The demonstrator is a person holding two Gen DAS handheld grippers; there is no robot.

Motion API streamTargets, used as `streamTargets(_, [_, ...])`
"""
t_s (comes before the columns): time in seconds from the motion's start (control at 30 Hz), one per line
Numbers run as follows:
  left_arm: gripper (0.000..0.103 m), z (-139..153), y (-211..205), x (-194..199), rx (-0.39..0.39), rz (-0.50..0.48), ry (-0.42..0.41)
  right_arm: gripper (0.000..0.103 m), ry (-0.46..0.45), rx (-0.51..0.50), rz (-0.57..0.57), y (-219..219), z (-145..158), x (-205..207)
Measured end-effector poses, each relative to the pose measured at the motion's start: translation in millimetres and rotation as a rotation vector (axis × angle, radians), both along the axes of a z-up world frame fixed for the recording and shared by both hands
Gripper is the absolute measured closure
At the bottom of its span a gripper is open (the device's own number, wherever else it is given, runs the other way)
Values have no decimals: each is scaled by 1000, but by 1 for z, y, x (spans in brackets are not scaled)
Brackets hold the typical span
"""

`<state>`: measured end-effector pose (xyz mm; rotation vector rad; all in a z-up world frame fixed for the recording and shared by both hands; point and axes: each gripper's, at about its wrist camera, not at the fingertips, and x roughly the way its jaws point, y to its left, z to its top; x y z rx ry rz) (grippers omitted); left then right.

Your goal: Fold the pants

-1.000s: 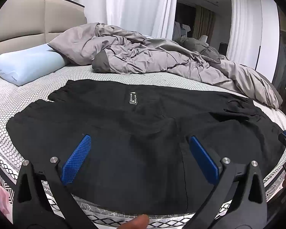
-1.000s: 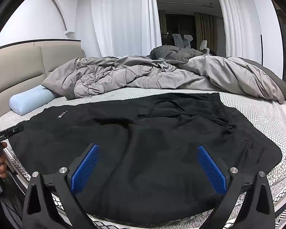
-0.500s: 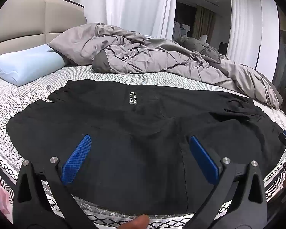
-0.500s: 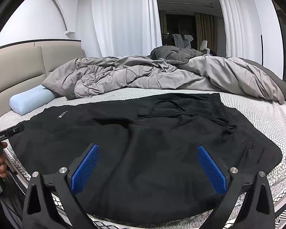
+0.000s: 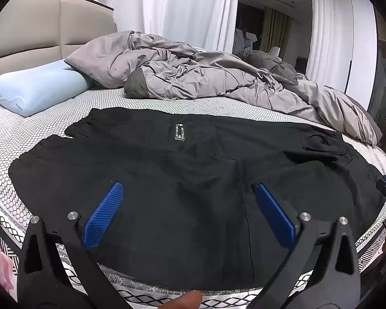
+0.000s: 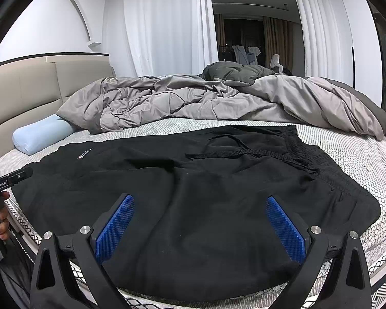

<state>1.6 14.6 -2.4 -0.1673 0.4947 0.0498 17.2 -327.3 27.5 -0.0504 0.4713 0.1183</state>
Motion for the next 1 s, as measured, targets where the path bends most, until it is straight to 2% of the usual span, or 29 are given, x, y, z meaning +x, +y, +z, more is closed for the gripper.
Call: streamTargets(1.0, [0,-1,0,0,5,-2,4,0,-3,-2,-5,-1,0,0])
